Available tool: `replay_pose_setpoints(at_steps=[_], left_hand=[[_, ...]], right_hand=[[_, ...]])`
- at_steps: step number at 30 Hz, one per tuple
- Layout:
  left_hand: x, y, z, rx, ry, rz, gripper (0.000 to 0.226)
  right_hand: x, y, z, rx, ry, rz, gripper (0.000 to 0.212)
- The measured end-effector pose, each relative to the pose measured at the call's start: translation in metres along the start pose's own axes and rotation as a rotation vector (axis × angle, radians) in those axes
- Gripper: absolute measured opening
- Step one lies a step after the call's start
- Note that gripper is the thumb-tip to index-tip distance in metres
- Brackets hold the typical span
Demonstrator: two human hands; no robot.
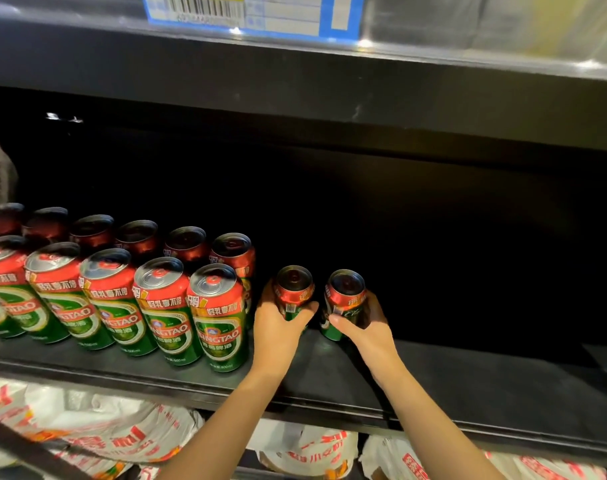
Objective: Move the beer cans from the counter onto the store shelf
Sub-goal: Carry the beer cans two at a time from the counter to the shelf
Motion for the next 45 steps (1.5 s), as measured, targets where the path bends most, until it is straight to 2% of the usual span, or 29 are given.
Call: replay_pose_setpoints(at_steps=[5, 10, 14, 19, 23, 26, 33, 41, 45], left_hand=[[-0.039, 0.002, 0.006, -0.064, 0.098, -0.165, 0.048], [-0.038, 0.006, 0.004, -0.042, 0.024, -0.179, 0.056], [-0.032, 0.009, 0.007, 0.001, -0.014, -0.207, 0.064], [-0.028, 0.011, 0.008, 0.024, -0.036, -0.201, 0.062], [-0.028, 0.011, 0.009, 0.016, -0.061, -0.243, 0.053], [-0.030, 0.010, 0.009, 0.003, -0.056, -0.250, 0.044], [-0.020, 0.012, 0.012, 0.044, -0.062, -0.218, 0.054], [-0.015, 0.007, 0.017, 0.040, -0.180, -0.339, 0.034], [-0.020, 0.007, 0.016, 0.027, -0.124, -0.301, 0.034]], right_hand=[[0.003, -0.005, 0.005, 0.069, 0.022, 0.129, 0.072], [0.005, -0.005, 0.001, 0.140, -0.030, 0.195, 0.062], [0.010, -0.003, 0.001, 0.166, -0.021, 0.210, 0.079], [0.009, -0.007, 0.004, 0.109, 0.018, 0.246, 0.068], [0.007, -0.011, 0.004, 0.077, 0.013, 0.237, 0.080], [0.007, -0.008, 0.005, 0.115, 0.000, 0.224, 0.083], [0.006, -0.003, 0.008, 0.152, 0.006, 0.225, 0.069], [0.000, -0.009, 0.009, 0.077, 0.031, 0.281, 0.075], [0.000, -0.010, 0.009, 0.081, 0.014, 0.272, 0.073]])
Point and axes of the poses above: each hand's wrist, its own z-axis away from the middle knuckle, its own y-axis out of the back of the hand, x = y × z, the point moved 10 cm from there along -z, towards the middle knuckle, and after that the axes turned 14 degrees about z, right-handed, at the moved point
